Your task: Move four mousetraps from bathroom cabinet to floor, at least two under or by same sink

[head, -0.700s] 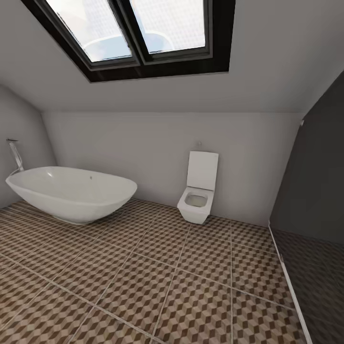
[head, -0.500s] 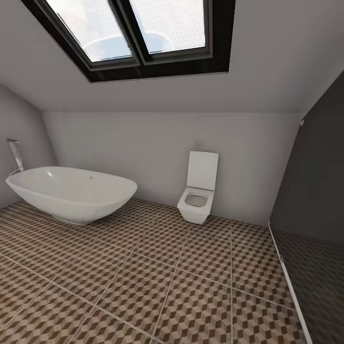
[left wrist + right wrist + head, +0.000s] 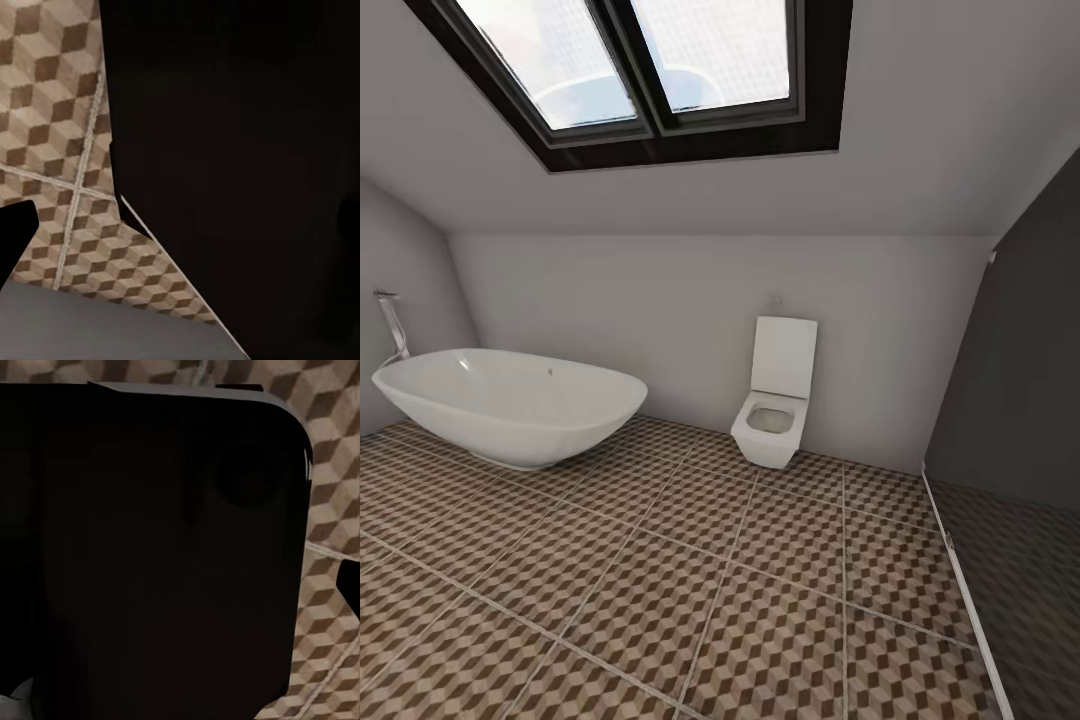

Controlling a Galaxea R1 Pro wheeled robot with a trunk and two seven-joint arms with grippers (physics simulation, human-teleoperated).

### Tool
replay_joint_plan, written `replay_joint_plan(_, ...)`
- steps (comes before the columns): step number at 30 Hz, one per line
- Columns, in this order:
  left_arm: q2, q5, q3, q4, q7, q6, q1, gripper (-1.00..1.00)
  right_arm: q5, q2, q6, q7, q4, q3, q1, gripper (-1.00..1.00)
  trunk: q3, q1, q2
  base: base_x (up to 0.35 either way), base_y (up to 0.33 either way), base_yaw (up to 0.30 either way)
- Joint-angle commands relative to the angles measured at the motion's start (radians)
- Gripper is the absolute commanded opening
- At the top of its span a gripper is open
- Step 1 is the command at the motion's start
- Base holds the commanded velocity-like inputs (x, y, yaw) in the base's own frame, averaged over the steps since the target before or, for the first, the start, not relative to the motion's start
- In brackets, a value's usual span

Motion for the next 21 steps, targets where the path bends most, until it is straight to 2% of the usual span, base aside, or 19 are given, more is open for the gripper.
replay_joint_plan(1, 0.0, -0.001, 0.001, 0.0, -0.001, -0.002, 0.0, 1.0, 0.0, 0.0, -0.009, 0.0, 0.0, -0.001, 0.0, 1.0, -0.001, 0.0, 0.0, 0.0, 0.0, 0.0)
replay_joint_plan(20, 0.0, -0.001, 0.001, 0.0, -0.001, -0.002, 0.0, 1.0, 0.0, 0.001, -0.115, -0.001, 0.0, -0.001, -0.001, 1.0, -0.001, 0.0, 0.0, 0.0, 0.0, 0.0)
replay_joint_plan(21, 0.0, -0.001, 0.001, 0.0, -0.001, -0.002, 0.0, 1.0, 0.0, 0.001, -0.168, -0.001, 0.0, -0.001, -0.001, 1.0, -0.001, 0.0, 0.0, 0.0, 0.0, 0.0)
